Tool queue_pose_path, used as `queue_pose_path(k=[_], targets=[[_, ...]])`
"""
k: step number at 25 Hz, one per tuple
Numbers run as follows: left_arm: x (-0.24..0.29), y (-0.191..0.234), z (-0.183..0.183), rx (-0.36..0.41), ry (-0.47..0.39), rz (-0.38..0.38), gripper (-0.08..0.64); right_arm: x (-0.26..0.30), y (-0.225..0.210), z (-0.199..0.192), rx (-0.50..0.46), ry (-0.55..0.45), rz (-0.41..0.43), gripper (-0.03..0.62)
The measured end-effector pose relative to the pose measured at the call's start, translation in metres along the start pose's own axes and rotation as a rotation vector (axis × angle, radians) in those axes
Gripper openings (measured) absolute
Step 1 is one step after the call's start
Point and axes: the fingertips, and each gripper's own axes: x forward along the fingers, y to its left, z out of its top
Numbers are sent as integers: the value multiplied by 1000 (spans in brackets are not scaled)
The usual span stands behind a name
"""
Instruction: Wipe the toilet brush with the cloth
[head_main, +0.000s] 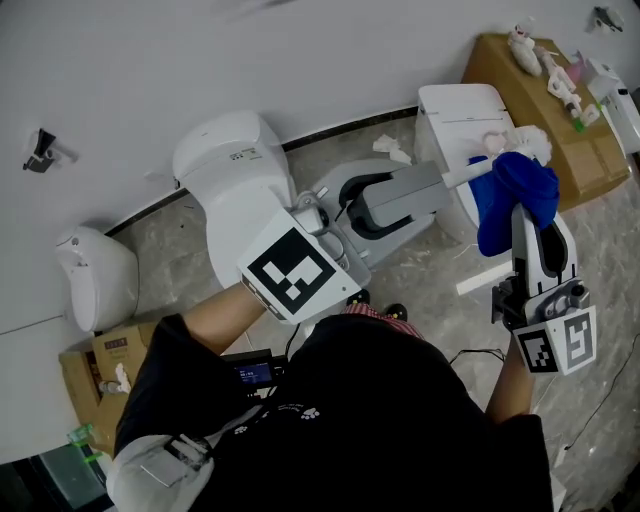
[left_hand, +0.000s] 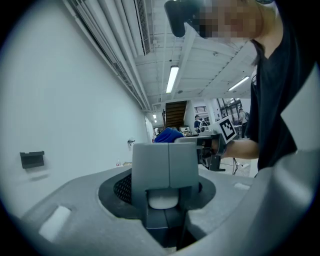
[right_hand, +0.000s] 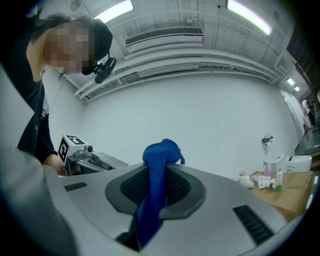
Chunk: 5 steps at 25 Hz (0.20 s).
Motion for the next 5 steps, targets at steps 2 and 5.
queue_pose_path(k=[2,5], targets=[[1,1,-2,6,-1,-5,181,1,-1,-2,-4,1,6,64],[4,2,-7,12,-2,-14,181,1,-3,-4,-18,-3,14,64]])
